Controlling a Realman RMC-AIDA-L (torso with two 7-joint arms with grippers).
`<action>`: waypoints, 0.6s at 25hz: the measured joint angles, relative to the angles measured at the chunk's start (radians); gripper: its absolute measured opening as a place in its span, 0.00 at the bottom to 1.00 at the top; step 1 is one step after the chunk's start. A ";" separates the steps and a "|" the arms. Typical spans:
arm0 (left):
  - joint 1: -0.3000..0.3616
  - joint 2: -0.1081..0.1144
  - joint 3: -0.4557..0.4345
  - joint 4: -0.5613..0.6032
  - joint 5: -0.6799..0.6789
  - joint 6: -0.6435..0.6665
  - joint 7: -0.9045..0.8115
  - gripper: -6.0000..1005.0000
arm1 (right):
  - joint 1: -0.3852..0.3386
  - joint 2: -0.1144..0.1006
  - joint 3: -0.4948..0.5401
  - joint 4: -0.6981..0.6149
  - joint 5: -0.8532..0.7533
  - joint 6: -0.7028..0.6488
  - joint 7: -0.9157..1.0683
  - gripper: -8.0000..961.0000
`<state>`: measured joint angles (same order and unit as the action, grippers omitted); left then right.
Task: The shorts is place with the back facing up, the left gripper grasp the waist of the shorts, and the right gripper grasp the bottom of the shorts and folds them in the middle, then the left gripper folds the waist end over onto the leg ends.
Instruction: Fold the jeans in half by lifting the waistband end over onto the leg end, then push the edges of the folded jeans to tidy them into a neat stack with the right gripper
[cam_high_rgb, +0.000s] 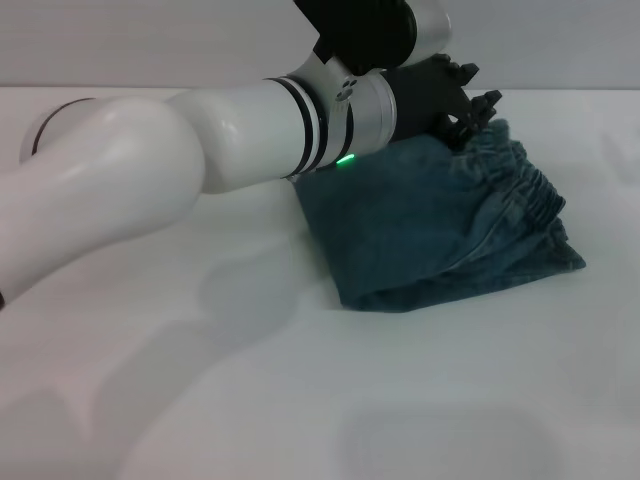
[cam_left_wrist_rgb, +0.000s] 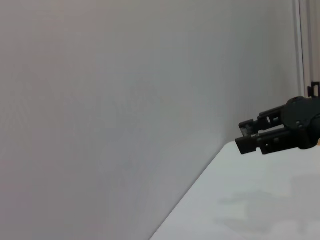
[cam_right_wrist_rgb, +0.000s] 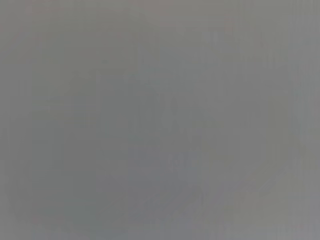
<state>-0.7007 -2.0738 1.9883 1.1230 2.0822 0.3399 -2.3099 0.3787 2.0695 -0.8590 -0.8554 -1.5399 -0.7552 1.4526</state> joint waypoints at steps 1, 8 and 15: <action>0.001 0.000 0.005 0.004 0.000 -0.006 0.000 0.14 | 0.000 0.000 0.000 0.001 0.000 0.000 0.000 0.53; 0.040 0.000 0.019 0.032 -0.001 -0.093 0.000 0.39 | -0.003 0.001 0.000 0.001 0.000 -0.031 0.000 0.53; 0.162 0.005 0.002 0.093 -0.026 -0.271 -0.014 0.67 | -0.001 -0.001 -0.014 -0.012 -0.020 -0.229 -0.027 0.53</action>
<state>-0.5385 -2.0687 1.9898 1.2158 2.0563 0.0687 -2.3236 0.3777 2.0683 -0.8727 -0.8671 -1.5595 -0.9842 1.4252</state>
